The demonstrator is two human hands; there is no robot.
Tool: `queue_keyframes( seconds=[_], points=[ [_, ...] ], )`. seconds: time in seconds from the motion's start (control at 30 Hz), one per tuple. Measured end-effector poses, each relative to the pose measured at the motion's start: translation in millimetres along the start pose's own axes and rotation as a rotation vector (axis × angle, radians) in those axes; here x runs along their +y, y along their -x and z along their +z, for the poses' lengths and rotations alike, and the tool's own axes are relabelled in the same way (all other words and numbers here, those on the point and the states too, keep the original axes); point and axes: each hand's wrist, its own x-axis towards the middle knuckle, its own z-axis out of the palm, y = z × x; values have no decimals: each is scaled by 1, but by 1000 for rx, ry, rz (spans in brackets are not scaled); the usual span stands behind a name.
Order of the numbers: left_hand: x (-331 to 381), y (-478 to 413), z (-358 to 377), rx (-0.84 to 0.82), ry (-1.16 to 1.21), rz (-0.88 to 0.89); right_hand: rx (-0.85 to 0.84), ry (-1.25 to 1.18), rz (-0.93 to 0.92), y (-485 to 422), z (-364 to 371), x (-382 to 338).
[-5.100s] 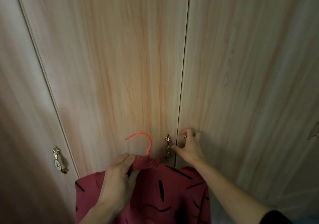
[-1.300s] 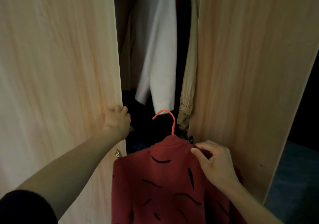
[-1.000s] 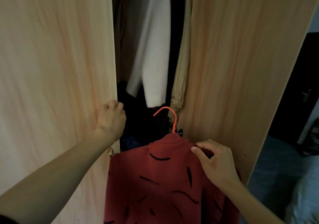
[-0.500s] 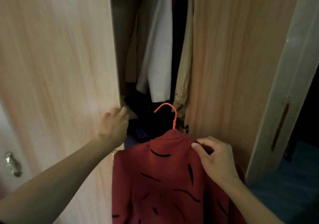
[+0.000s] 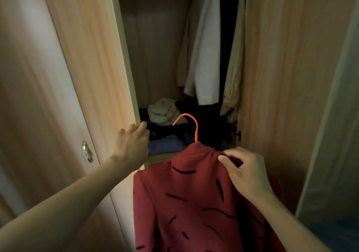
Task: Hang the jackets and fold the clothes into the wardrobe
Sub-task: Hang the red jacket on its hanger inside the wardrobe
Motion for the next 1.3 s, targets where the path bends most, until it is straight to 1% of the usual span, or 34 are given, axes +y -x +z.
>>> queue_keyframes(
  seconds=[0.23, 0.33, 0.4, 0.47, 0.53, 0.63, 0.7, 0.73, 0.87, 1.0, 1.1, 1.17, 1.3],
  points=[
    [-54, 75, -12, 60, 22, -3, -37, -61, -111, 3, 38, -46],
    [-85, 110, -9, 110, 46, -41, -53, -90, -155, 5, 58, -66],
    [-106, 131, -9, 112, 74, -65, -51, -103, -160, 9, 70, -77],
    [-125, 151, -5, 78, 60, -94, -49, -114, -156, 14, 81, -87],
    [-140, 167, -6, 4, 33, -147, -56, -136, -139, 21, 94, -99],
    [-160, 185, -1, -164, -60, -269, -85, -185, -89, 29, 111, -115],
    [-175, 198, 11, -184, -81, -347, -97, -186, -76, 34, 120, -123],
    [-183, 205, 16, -165, -61, -356, -100, -185, -74, 36, 123, -127],
    [-192, 218, 32, -56, -18, -230, -110, -191, -48, 41, 129, -142],
    [-181, 214, 31, 8, 36, -226, -102, -193, -55, 44, 124, -149],
    [-192, 218, 36, 9, 71, -254, -61, -155, -94, 44, 119, -149],
    [-200, 224, 39, 9, 62, -242, -31, -127, -107, 45, 117, -150],
    [-200, 229, 42, 2, 77, -215, -39, -96, -136, 46, 115, -154]
  ],
)
